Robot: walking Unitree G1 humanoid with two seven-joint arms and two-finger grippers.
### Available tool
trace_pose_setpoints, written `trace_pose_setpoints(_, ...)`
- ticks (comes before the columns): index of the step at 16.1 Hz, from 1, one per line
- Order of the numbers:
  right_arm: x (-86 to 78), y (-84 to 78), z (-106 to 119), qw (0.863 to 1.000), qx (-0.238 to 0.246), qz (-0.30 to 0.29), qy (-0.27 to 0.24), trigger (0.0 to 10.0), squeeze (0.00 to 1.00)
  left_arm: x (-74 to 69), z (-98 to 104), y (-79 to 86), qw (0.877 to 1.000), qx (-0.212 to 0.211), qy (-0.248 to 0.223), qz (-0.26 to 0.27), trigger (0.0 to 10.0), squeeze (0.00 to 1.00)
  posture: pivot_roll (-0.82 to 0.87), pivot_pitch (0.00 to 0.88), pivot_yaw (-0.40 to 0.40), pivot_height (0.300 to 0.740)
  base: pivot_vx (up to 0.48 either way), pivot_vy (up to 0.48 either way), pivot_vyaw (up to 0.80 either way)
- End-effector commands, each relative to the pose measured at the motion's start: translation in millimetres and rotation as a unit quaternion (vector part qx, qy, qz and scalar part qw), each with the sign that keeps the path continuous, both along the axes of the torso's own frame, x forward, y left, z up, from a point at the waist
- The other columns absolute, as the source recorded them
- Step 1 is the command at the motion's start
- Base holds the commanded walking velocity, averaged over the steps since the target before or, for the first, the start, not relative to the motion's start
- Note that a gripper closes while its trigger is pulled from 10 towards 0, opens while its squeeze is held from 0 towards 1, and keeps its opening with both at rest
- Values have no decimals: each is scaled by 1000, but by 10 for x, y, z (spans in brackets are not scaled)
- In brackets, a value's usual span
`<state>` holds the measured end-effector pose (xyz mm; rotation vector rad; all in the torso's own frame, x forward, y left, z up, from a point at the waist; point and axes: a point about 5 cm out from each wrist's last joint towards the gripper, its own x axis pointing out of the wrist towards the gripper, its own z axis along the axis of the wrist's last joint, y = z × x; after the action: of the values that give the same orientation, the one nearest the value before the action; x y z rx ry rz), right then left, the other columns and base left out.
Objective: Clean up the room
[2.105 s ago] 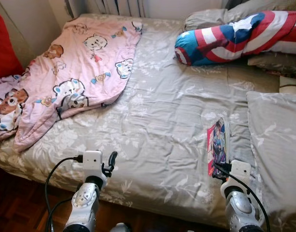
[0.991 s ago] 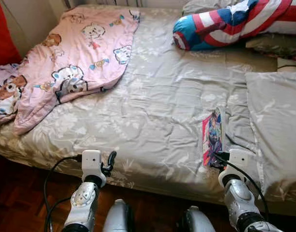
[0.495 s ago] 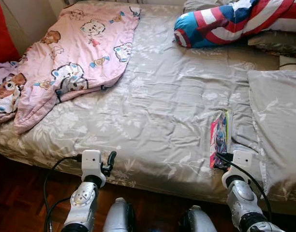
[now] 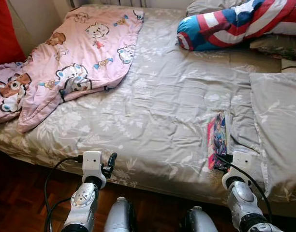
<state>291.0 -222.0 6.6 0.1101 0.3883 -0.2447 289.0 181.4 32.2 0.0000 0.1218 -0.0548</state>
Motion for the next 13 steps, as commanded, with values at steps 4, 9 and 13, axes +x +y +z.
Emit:
trace_pose_setpoints(4,-23,-44,-10,1000,-3,-6,2,10000,0,-40,-29,34,1000,6,8,1,10000,0,76,205,48,661,248,0,0)
trace_pose_setpoints(9,-22,-24,-16,1000,-1,-3,4,10000,0,-43,-27,42,1000,8,7,2,10000,0,78,206,49,661,216,0,0)
trace_pose_setpoints(13,-19,-28,-13,1000,4,-6,3,10000,0,-56,-28,51,1000,11,7,2,10000,0,82,212,52,661,0,0,0)
